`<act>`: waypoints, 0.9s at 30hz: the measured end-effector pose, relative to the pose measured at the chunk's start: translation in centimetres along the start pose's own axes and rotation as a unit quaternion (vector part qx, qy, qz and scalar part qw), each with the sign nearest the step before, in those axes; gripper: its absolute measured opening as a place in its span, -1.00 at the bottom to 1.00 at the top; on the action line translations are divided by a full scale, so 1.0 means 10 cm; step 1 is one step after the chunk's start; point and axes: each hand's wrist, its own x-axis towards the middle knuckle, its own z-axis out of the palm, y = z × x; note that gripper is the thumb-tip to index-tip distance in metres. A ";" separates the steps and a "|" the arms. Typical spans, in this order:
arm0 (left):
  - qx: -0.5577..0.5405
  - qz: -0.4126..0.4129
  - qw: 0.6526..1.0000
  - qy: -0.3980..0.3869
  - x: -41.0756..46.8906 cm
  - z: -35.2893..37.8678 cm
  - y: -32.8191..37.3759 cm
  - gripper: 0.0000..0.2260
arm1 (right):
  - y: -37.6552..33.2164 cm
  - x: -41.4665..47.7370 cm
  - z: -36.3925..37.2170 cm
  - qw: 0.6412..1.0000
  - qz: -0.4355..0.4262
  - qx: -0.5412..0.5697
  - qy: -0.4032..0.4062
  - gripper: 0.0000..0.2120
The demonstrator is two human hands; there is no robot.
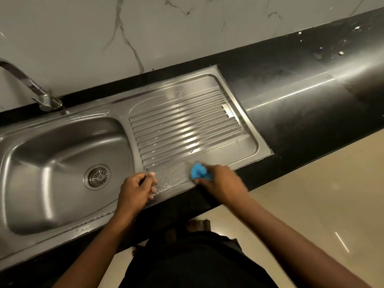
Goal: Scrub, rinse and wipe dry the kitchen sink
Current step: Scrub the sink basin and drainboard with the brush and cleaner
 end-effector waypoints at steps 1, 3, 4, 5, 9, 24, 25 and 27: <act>-0.001 -0.001 1.000 -0.001 0.00 0.01 0.00 -0.70 | 0.18 0.04 -0.17 0.999 0.024 0.018 0.020 -0.50; 0.003 0.000 1.000 -0.006 -0.01 0.05 0.00 -0.70 | 0.53 0.11 -0.51 0.995 0.067 0.039 0.069 -0.49; 0.005 0.001 1.000 -0.008 -0.02 0.07 0.01 -0.70 | 0.67 0.13 -0.66 0.991 0.083 0.038 0.093 -0.46; 0.006 0.001 1.000 -0.010 -0.02 0.08 0.00 -0.70 | 0.76 0.16 -0.75 0.988 0.096 0.036 0.113 -0.44; 0.011 0.005 1.000 -0.015 -0.02 0.13 0.01 -0.70 | 0.65 0.17 -0.56 0.987 0.090 0.048 0.121 -0.47; 0.029 0.021 0.999 -0.033 -0.07 0.28 0.09 -0.71 | 1.03 0.25 -1.04 0.980 0.110 0.026 0.161 -0.53; 0.028 0.019 0.999 -0.035 -0.07 0.28 0.08 -0.70 | 1.07 0.30 -1.09 0.978 0.111 0.027 0.175 -0.53; 0.026 0.020 0.999 -0.040 -0.09 0.27 0.08 -0.71 | 0.99 0.40 -1.00 0.977 0.100 0.031 0.187 -0.55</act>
